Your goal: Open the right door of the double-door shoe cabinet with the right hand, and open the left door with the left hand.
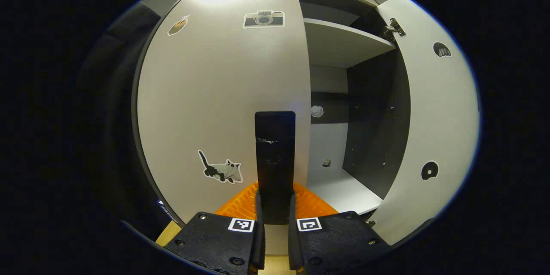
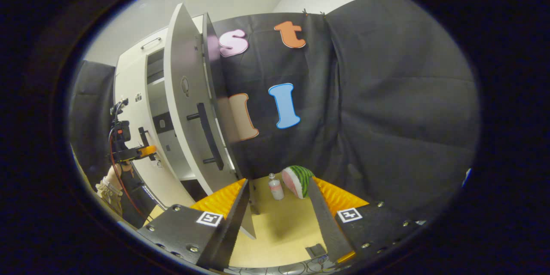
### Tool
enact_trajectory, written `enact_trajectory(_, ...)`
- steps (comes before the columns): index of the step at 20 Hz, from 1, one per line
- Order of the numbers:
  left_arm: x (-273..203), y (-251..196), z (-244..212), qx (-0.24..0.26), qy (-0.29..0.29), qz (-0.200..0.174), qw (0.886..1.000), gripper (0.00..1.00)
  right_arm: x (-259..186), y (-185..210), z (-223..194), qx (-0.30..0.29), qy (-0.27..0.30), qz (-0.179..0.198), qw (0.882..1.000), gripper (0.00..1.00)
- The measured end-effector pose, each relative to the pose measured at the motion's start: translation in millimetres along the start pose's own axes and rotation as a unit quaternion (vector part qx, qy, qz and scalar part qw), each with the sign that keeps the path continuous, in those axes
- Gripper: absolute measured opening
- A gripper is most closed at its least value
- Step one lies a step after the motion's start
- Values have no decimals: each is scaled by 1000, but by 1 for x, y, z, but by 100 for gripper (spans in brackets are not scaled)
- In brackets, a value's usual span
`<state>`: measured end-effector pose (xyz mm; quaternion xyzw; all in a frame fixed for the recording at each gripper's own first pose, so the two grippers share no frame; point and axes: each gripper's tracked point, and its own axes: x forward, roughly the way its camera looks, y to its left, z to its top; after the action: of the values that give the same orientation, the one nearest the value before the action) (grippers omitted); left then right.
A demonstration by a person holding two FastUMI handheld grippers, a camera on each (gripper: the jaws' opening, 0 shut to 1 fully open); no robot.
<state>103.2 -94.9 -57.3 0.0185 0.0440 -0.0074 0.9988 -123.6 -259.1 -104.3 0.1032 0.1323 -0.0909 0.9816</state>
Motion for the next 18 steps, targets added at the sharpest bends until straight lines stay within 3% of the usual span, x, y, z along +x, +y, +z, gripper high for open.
enact_trajectory(15, -71, 19, -6, 3, 0, -41, 999, 22, -3, 29, -20, -19, 37, 69, 997, 82)
enact_trajectory(16, -75, 22, -6, 4, -3, -42, 999, 22, -3, 33, -22, -19, 39, 74, 996, 74)
enact_trajectory(18, -81, 24, -7, 6, -5, -46, 999, 22, 6, 47, -22, -21, 44, 85, 995, 74)
